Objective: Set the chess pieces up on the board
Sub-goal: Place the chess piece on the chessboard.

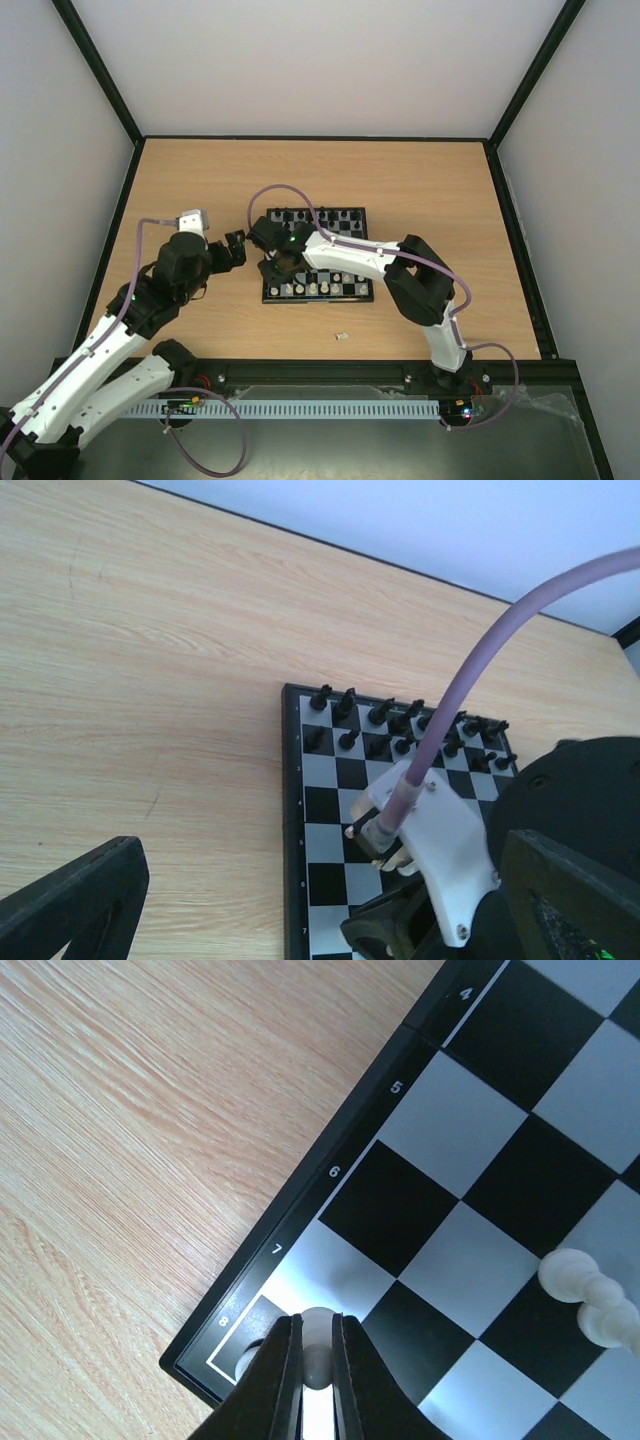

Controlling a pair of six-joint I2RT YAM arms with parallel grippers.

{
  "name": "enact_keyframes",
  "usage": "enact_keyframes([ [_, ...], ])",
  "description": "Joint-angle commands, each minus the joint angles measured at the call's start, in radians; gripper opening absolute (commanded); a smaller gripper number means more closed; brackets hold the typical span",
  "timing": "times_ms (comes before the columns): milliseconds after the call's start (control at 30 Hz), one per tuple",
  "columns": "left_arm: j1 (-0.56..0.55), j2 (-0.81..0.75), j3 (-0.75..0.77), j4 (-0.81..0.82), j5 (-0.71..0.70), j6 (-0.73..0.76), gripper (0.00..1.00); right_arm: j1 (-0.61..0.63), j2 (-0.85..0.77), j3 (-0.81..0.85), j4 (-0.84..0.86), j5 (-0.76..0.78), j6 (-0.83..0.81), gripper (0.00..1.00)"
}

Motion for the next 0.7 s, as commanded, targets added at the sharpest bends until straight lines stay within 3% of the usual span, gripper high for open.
enact_keyframes([
  [0,0.002,-0.043,0.031,0.009,-0.027,-0.014,1.0,0.019,0.035,0.0,-0.043,-0.011,0.008,0.07],
  [667,0.002,-0.124,0.034,-0.008,-0.061,-0.024,1.0,0.018,0.107,0.059,-0.049,0.047,0.002,0.11],
])
